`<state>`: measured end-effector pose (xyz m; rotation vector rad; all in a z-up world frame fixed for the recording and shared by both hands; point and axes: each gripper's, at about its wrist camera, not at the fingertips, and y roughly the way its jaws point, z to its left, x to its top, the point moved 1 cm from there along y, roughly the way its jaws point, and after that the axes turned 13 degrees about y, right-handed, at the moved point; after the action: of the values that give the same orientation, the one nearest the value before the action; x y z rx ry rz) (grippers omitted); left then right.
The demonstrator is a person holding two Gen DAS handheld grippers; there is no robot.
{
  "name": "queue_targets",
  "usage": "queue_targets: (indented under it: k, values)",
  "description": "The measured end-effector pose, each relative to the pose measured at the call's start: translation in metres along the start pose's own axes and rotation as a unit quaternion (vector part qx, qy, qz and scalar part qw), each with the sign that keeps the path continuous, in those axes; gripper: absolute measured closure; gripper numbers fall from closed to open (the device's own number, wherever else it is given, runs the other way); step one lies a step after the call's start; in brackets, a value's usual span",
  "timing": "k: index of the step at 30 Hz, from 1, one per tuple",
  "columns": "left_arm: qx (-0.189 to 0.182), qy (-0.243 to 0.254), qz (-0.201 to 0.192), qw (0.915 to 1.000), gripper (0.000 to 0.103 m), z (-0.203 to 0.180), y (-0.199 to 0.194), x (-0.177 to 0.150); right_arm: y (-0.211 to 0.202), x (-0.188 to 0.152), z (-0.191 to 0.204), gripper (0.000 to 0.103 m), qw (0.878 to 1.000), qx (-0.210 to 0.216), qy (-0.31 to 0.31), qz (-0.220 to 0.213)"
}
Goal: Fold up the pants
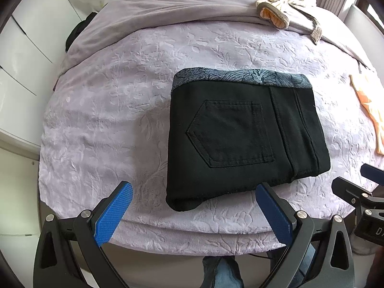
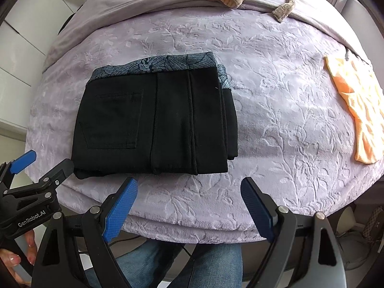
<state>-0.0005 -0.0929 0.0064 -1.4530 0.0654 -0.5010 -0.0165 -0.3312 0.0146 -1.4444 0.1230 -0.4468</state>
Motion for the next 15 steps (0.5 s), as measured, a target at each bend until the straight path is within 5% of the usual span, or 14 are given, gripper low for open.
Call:
queue_targets:
  k: [15]
  values:
    - [0.000,0.011,-0.004,0.9999,0.000,-0.0028,-0.0029,-0.0005,-0.0020,-0.0011,-0.0008,0.013,1.000,-0.002,0.006,-0.004]
